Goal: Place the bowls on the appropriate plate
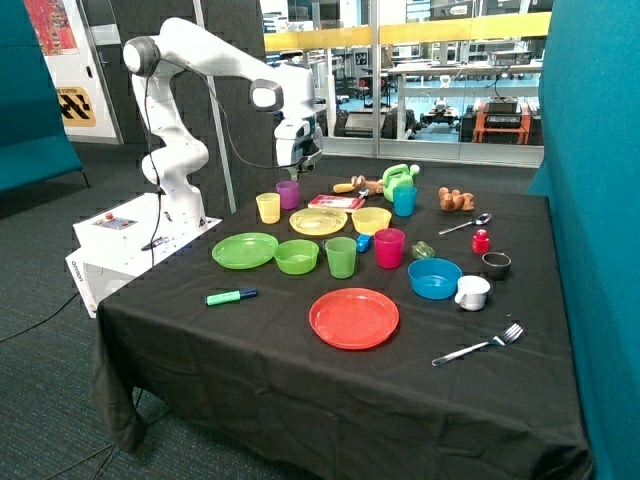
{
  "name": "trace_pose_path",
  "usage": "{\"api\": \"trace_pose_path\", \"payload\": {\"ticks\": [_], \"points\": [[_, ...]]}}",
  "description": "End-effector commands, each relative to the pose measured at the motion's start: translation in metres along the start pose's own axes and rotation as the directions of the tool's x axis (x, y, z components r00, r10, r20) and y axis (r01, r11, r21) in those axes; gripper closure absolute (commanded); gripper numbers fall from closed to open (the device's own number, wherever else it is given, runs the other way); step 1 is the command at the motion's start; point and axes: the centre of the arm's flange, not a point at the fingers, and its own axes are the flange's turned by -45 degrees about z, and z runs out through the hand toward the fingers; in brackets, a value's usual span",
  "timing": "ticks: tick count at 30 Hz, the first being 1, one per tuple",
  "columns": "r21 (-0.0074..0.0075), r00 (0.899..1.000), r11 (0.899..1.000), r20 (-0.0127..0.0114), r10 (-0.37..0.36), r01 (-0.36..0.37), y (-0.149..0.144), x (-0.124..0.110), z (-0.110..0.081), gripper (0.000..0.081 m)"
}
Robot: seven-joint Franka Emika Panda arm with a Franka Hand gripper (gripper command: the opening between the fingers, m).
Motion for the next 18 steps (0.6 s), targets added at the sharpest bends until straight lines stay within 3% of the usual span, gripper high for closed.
{"api": "trace_pose_path", "payload": {"ticks": [1, 3, 5, 6, 7, 10, 18], "points": [[0.0054, 0.993, 0.993, 0.0098, -0.117, 0.117, -0.001, 0.005, 0.000, 0.0000], [0.0054, 0.993, 0.993, 0.0098, -0.116, 0.116, -0.001, 0.007, 0.002, 0.0000], [0.0054, 0.993, 0.993, 0.0098, -0.118, 0.118, -0.001, 0.008, 0.003, 0.0393], [0.0054, 0.993, 0.993, 0.0098, -0.118, 0.118, -0.002, 0.008, 0.003, 0.0500], [0.0054, 0.993, 0.993, 0.0098, -0.120, 0.120, -0.002, 0.009, 0.003, 0.0554], [0.0054, 0.992, 0.993, 0.0098, -0.122, 0.122, -0.004, 0.012, 0.004, 0.0600], [0.0055, 0.991, 0.991, 0.0098, -0.130, 0.130, -0.009, 0.022, 0.006, 0.0607]]}}
